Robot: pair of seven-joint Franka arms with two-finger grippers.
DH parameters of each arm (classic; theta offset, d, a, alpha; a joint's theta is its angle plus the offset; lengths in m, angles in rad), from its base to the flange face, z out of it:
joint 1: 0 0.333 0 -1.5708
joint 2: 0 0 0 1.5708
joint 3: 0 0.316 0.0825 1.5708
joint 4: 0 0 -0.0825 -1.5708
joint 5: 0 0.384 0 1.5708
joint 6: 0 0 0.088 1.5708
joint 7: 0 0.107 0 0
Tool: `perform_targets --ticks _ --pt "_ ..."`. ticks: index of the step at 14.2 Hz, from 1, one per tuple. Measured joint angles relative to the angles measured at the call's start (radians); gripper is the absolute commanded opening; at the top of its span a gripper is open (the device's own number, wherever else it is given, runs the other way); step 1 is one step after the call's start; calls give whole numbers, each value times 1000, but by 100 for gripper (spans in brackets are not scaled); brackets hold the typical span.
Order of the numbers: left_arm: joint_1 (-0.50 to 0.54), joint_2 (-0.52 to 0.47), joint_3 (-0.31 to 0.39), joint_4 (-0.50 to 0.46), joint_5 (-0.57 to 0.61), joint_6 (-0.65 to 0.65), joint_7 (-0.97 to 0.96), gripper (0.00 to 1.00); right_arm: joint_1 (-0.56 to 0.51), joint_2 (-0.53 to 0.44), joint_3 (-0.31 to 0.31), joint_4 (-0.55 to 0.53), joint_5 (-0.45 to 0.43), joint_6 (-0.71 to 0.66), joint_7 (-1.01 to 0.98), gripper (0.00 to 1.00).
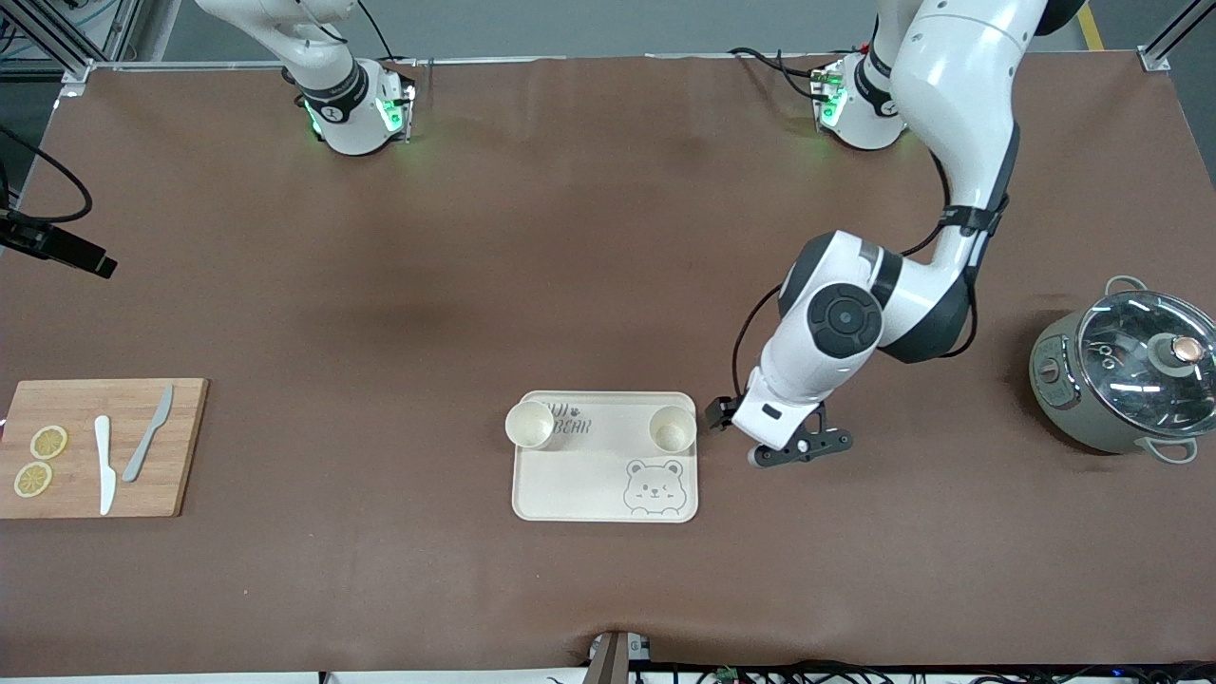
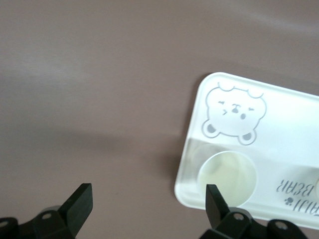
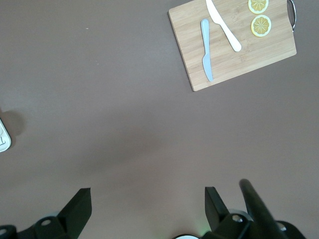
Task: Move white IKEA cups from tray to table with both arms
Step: 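Lower the left gripper around the white cup and close it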
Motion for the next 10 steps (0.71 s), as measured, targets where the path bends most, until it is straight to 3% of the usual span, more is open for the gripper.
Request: perform_targets --ticks 7,10 --pt "-37 108 0 30 0 124 -40 80 -1 18 0 0 -3 2 0 100" --pt "-52 140 0 32 0 141 -41 79 -1 19 0 1 -3 2 0 100"
